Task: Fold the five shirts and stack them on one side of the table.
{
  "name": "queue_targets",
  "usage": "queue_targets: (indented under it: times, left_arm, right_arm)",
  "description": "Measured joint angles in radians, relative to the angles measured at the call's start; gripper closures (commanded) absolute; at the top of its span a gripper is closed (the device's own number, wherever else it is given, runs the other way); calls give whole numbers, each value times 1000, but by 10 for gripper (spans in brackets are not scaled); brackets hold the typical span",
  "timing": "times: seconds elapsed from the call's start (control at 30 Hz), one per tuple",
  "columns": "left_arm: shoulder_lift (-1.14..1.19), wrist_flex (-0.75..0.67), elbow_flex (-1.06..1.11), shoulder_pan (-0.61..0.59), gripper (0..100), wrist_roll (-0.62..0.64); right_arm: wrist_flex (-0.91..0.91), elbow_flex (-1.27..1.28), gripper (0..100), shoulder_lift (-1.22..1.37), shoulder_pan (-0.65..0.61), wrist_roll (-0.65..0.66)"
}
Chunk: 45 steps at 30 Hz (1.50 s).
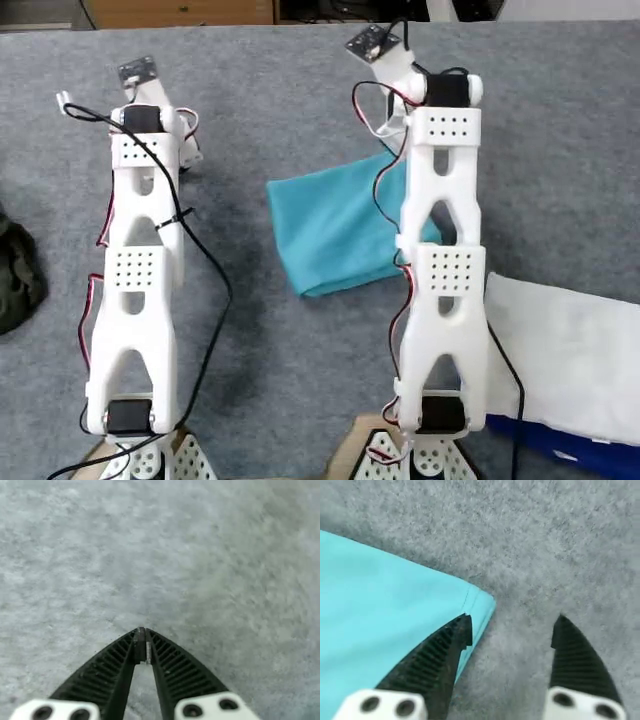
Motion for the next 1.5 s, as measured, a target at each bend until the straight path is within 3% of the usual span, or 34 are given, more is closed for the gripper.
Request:
queue_targets:
  times: [0.1,0.3,0.5,0.63,0.83,0.97,1.1,1.3,1.5]
  left_arm:
    - [0,23,0,44,981,-41]
    - [-137,121,0,155,982,-83]
    - [-400,130,52,279,982,-86]
    - [-609,130,282,330,981,-83]
    - [-862,118,661,397,981,14]
    - [-868,-14,847,425,981,25]
    - [-827,-137,959,425,981,29]
    - [-686,-256,984,422,981,31]
    - [-532,-281,959,385,981,31]
  right_arm:
    - [26,-80,998,-5,11,0]
    - [28,63,994,-170,51,-61]
    - [28,586,994,-480,57,-146]
    - [-54,977,994,-687,57,-169]
    - [-327,1491,994,-928,57,-176]
    - [-531,1729,994,-961,60,-193]
    - [-654,1795,994,-939,97,-232]
    - [-713,1798,994,-802,144,-238]
    - [-717,1792,994,-789,149,-239]
